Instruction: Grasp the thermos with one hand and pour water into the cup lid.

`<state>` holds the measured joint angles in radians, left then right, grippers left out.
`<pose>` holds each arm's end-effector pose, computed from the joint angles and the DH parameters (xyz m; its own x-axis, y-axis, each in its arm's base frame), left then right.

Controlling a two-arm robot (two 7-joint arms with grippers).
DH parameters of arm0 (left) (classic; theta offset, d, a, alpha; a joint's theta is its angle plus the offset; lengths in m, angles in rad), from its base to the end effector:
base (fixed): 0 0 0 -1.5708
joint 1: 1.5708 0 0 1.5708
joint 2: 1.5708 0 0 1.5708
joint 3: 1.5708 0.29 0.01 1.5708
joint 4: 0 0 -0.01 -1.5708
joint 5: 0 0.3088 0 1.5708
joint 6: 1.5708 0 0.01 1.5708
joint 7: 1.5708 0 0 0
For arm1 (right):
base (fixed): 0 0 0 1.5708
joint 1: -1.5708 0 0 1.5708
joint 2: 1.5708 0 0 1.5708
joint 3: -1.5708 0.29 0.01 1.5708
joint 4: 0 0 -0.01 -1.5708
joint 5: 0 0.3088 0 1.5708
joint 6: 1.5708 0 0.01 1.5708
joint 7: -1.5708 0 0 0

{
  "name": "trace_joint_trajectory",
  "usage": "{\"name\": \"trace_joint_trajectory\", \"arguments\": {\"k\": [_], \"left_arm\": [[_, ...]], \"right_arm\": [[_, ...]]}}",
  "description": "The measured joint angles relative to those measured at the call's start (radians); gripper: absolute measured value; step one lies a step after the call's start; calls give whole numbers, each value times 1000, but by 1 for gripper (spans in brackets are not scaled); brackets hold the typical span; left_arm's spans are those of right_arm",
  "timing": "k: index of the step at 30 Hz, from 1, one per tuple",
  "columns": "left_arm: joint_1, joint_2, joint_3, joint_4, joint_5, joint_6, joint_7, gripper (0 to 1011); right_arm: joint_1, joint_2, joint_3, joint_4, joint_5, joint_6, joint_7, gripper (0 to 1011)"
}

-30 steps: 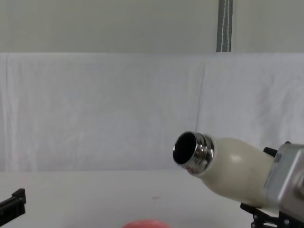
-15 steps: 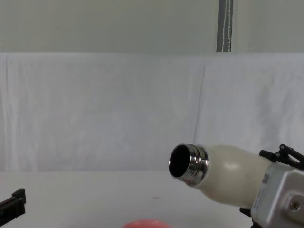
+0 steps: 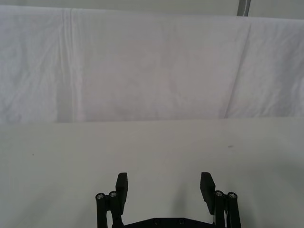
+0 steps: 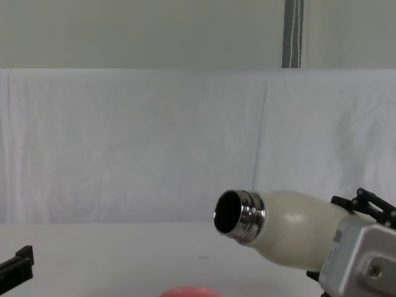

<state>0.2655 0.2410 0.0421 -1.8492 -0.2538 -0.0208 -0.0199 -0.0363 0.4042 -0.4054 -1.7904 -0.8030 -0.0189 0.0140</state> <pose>0.2529 0.0376 -0.2853 0.1245 0.9917 -0.0326 -0.9921 0.1240 -0.0176 0.2873 0.0268 -0.2724 0.1757 -0.3611 0.9158 0.8878 0.4601 0.0111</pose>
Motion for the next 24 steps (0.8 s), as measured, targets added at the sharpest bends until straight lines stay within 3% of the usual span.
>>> {"name": "trace_joint_trajectory", "arguments": {"k": [24], "left_arm": [[0, 0, 0, 0, 0, 0, 0, 1001]], "right_arm": [[41, 12, -46, 30, -91, 2, -48, 952]]}}
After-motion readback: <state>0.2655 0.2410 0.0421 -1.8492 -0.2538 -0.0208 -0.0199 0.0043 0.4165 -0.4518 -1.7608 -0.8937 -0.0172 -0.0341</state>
